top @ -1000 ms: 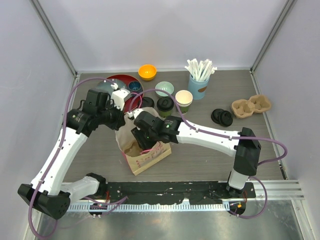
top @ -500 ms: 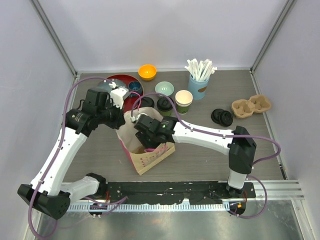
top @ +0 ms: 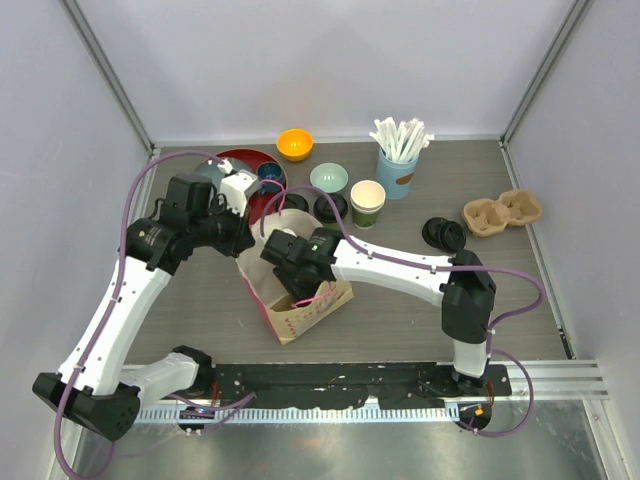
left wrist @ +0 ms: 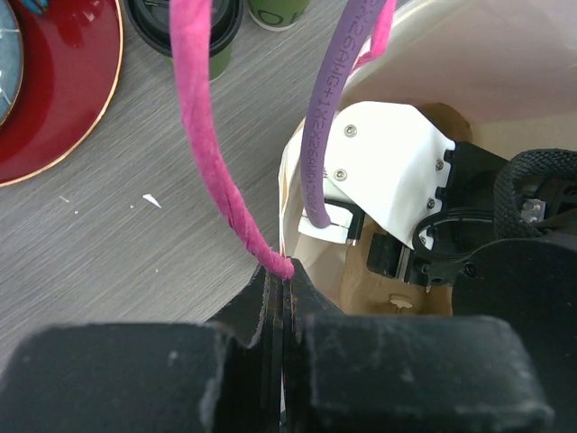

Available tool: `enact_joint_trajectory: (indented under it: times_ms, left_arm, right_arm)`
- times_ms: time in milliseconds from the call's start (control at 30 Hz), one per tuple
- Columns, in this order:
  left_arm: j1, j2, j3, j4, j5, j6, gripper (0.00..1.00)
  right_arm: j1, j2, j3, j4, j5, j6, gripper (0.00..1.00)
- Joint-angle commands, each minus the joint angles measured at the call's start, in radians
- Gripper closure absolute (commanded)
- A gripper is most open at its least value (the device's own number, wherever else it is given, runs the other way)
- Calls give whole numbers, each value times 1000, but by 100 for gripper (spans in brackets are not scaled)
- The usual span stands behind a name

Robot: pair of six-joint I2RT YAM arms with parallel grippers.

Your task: Pack the takeout coffee

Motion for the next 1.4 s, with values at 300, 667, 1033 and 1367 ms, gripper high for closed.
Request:
enact_joint_trajectory:
  times_ms: [300,667,1033,1367]
  left_arm:
    - [6,-39,30,121,43,28,100]
    - [6,-37,-2,130,67,18,100]
    - [6,-63,-51,141,106,17,100]
    - [6,-71,-70,141,98,23,100]
  right_arm:
    - [9,80,-136,-6,-25,82,99]
    - [1,155,-185,102,-5,93,99]
    - [-4,162,-190,171,41,116,98]
    - [-5,175,-204,211,47,121,97]
